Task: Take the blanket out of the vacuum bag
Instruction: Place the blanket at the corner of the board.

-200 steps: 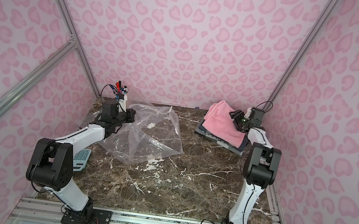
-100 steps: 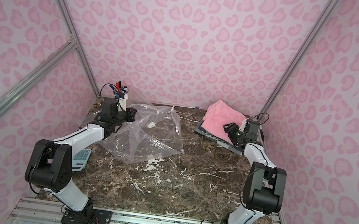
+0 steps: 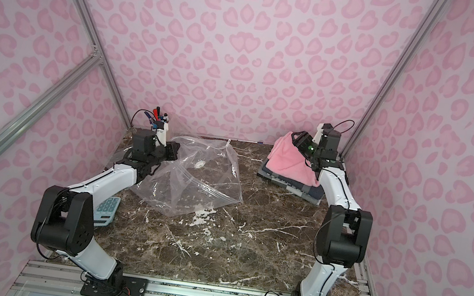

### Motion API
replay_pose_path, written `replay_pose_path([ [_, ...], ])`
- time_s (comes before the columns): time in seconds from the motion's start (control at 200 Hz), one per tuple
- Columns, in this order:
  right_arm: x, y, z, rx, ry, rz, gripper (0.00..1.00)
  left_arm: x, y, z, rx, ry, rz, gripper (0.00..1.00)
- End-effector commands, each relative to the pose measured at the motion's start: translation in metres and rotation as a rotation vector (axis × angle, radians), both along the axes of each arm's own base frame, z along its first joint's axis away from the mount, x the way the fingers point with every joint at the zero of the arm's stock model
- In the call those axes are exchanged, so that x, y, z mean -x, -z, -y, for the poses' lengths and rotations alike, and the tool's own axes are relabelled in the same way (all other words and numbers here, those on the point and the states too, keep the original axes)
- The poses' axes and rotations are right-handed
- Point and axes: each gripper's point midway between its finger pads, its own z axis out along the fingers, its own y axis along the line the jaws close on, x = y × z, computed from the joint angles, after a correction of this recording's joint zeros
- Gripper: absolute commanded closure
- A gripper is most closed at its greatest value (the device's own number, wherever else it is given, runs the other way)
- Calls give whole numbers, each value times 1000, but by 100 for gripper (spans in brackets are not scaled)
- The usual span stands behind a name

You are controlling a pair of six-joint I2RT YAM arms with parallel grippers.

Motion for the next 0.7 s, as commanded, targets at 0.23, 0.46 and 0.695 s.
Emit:
replay_pose_path([
  [0.23, -74, 38, -22, -58, -79, 46, 41, -5, -20, 2, -23, 17, 40, 96],
  [0.46, -96, 57, -27, -83, -82, 31, 42, -4, -12, -2, -59, 6, 16, 96],
  [0.695, -113, 116, -34, -155, -96, -110, 44, -6, -13, -2, -55, 5, 14, 96],
])
